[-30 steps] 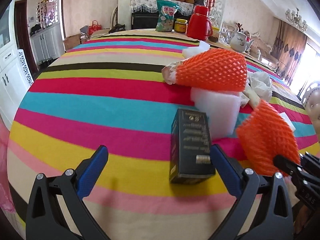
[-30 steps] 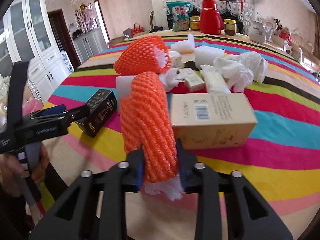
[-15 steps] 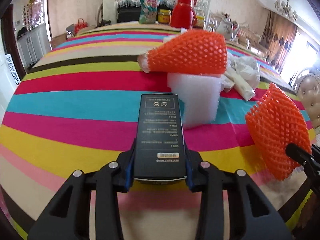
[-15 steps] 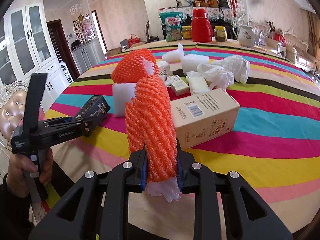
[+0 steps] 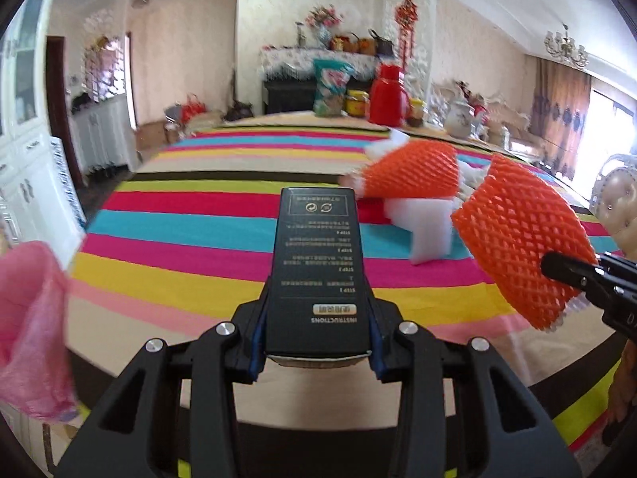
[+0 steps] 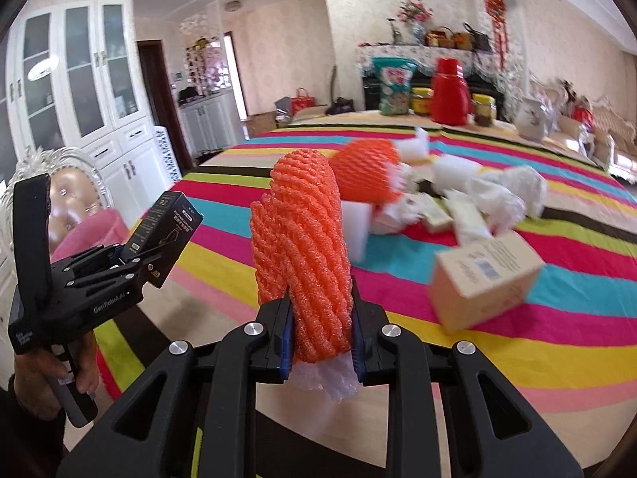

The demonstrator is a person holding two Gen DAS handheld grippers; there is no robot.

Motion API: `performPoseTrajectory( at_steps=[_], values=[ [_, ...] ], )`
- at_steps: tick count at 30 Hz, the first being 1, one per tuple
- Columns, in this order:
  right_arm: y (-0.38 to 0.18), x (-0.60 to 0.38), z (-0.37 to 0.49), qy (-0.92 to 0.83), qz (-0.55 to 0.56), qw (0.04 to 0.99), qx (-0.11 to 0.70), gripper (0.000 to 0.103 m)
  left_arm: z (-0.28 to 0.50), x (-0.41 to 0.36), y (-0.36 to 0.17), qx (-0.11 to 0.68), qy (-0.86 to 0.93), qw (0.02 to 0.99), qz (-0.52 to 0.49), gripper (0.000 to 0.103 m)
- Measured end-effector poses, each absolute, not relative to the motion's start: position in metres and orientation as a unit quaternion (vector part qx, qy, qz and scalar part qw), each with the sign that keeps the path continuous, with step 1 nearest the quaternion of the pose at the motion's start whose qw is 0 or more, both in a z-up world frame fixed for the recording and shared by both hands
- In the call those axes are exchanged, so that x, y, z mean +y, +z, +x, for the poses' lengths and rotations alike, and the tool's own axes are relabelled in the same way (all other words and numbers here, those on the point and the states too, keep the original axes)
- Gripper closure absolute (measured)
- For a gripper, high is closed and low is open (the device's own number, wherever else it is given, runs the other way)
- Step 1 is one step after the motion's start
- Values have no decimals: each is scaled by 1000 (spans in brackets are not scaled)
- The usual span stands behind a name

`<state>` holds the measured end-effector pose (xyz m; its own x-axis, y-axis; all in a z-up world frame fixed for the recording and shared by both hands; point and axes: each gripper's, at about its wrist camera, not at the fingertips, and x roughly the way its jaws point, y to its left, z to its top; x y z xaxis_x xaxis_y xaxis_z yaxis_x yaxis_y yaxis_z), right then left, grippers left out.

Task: Collect trash
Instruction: 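Carry both items to the pink wastebasket and drop them in, then return both open tools to the table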

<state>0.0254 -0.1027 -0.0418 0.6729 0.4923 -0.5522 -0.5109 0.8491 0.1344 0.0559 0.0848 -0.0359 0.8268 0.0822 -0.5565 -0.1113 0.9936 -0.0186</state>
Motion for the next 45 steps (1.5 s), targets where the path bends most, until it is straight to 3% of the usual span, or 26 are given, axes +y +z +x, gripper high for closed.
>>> performPoseTrajectory(
  at_steps=[29, 42, 45],
  values=[
    [-22, 189, 0, 530, -89, 802, 260, 79, -117, 312, -9, 208, 319, 921, -75, 64],
    [-36, 318, 15, 571, -81, 759, 303, 79, -98, 437, -30, 234, 351, 896, -137, 64],
    [-41, 336, 18, 581, -71, 746, 316, 75, -96, 447, -34, 236, 357, 893, -141, 62]
  ],
)
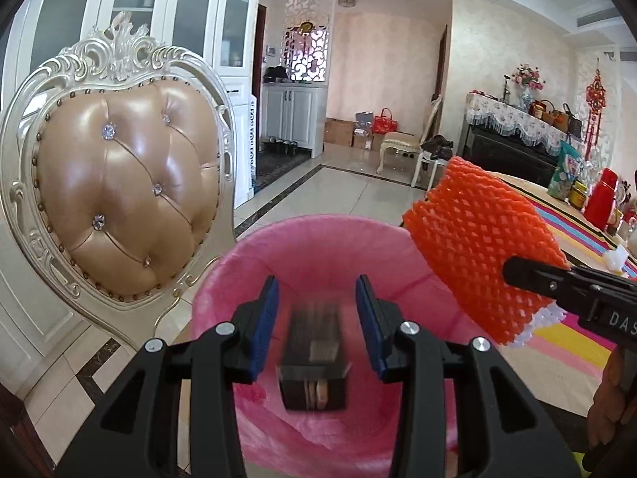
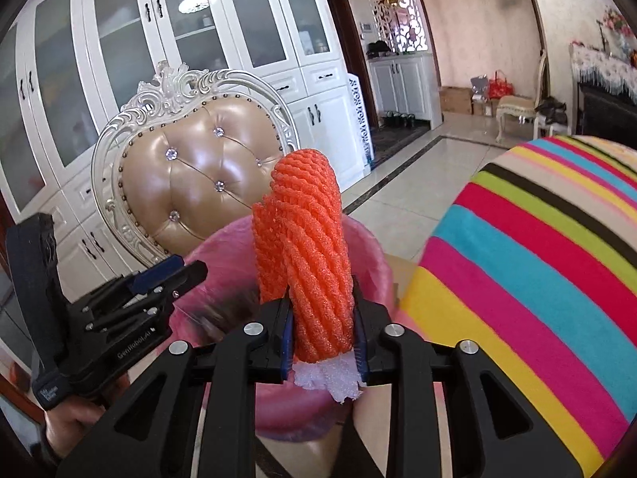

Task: Collect trash
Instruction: 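Return both open tools to the table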

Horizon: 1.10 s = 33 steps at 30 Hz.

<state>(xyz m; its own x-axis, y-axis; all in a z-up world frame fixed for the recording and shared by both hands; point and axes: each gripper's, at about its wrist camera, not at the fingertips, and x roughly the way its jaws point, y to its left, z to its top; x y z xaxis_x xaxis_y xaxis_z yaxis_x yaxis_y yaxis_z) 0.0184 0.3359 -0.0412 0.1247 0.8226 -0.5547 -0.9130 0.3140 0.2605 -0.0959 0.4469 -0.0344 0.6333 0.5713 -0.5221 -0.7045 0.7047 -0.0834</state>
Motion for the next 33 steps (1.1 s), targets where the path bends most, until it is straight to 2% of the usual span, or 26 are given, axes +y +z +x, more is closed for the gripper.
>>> performPoseTrajectory(
  at_steps=[1, 2, 3, 4, 6, 11, 13, 16, 25, 33],
  values=[
    [-43, 342, 17, 585, -75, 742, 318, 69, -97, 452, -36, 235, 359, 891, -150, 49],
    [-44, 345, 17, 586, -79, 741, 319, 63, -98, 454, -36, 232, 365, 888, -157, 41],
    [-45, 348, 15, 584, -83, 743, 316, 48, -102, 456, -36, 223, 373, 886, -163, 35],
    [-44, 348, 15, 584, -83, 744, 313, 37, -105, 457, -35, 218, 377, 885, -165, 35],
    [-42, 344, 12, 585, -89, 748, 301, 37, -110, 455, -32, 217, 388, 882, -157, 33],
    [-33, 316, 14, 578, -94, 759, 284, 37, -123, 442, -26, 206, 415, 875, -142, 23],
    [-30, 301, 16, 573, -91, 765, 280, 37, -127, 432, -23, 202, 419, 874, -140, 13],
    [-23, 273, 19, 563, -86, 775, 273, 37, -127, 412, -17, 195, 403, 882, -146, 5],
    [-12, 148, 33, 495, -77, 827, 257, 30, -97, 345, -10, 181, 296, 920, -181, 5],
    [-17, 6, 49, 376, -72, 891, 245, 24, -23, 251, -13, 228, 186, 941, -166, 5]
  ],
)
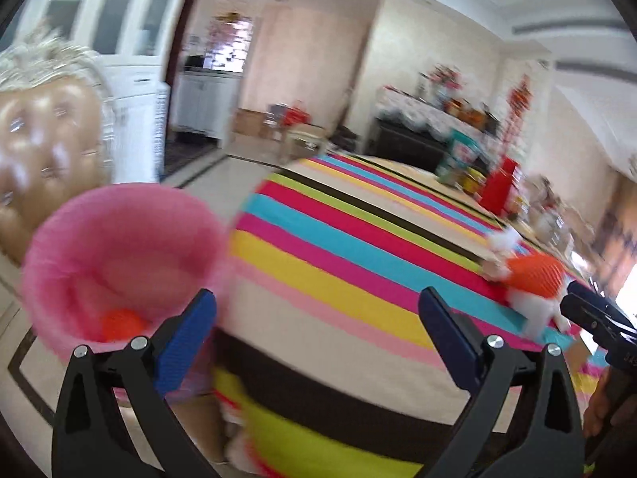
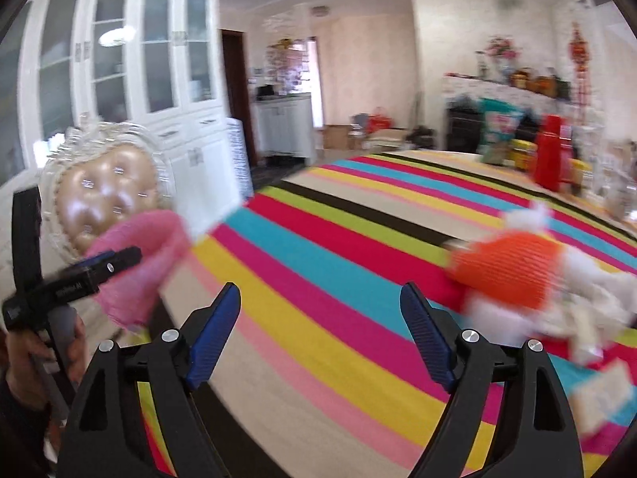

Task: Collect trash
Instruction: 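Return both open tools to the table, then grasp the beige cardboard box with the right tool while the left tool grasps a white foam block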

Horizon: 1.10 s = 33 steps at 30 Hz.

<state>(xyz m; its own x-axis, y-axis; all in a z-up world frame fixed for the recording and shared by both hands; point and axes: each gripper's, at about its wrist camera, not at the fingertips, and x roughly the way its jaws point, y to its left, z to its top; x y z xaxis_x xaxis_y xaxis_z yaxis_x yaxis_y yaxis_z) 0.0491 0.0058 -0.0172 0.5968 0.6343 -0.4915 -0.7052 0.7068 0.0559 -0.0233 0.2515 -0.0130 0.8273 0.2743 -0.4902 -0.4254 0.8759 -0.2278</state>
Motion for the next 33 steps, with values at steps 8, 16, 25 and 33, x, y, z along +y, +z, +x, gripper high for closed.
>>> performPoseTrajectory(
  at_steps=[8, 16, 25, 33],
  values=[
    [-48, -128, 73, 249, -67, 924, 281, 24, 63, 131, -14, 268, 89, 953, -107, 5],
    [-64, -208, 91, 161, -61, 937, 305, 22, 123, 51, -30, 301, 33, 950, -79, 5],
    [-83, -247, 108, 117, -41, 930, 347, 22, 158, 35, -48, 322, 31, 944, -67, 5],
    [-84, -235, 116, 119, -35, 921, 369, 22, 174, 52, -59, 347, 43, 933, -82, 5]
  ],
)
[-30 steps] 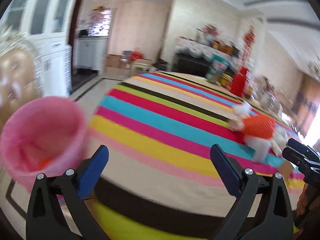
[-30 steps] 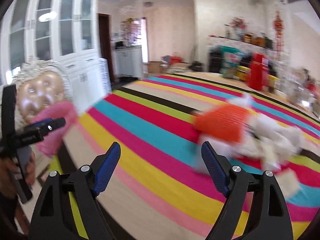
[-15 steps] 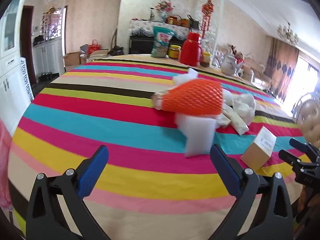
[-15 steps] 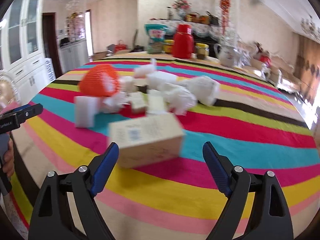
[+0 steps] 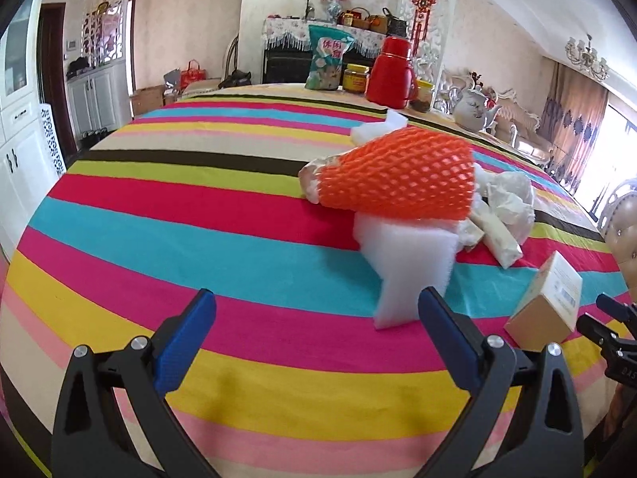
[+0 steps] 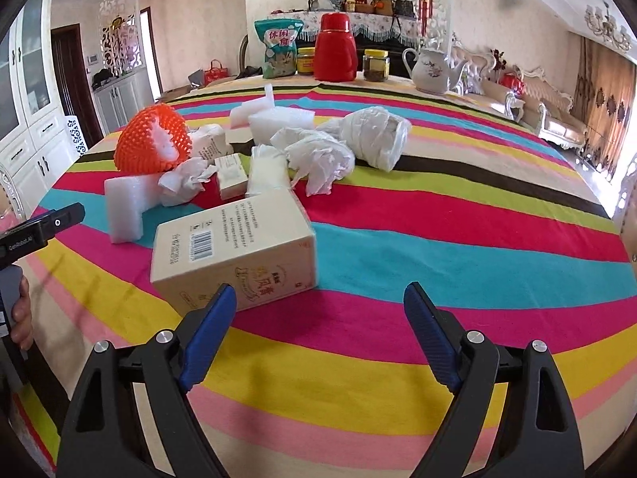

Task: Collect trash
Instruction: 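Grasp the beige cardboard box with the right tool while the left tool grasps a white foam block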

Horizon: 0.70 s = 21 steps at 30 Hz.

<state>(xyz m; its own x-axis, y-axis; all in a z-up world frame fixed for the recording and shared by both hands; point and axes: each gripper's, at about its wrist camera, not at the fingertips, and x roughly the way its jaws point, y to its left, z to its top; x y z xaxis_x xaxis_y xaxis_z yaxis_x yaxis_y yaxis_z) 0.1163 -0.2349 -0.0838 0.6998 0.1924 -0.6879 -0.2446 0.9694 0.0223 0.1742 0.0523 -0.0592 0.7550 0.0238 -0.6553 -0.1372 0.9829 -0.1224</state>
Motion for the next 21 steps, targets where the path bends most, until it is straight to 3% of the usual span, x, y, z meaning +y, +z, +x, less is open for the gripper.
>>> performPoseTrajectory(
  at_steps=[21],
  values=[
    [-74, -205, 113, 119, 10, 920, 372, 22, 159, 54, -51, 334, 31, 940, -63, 5]
  ],
)
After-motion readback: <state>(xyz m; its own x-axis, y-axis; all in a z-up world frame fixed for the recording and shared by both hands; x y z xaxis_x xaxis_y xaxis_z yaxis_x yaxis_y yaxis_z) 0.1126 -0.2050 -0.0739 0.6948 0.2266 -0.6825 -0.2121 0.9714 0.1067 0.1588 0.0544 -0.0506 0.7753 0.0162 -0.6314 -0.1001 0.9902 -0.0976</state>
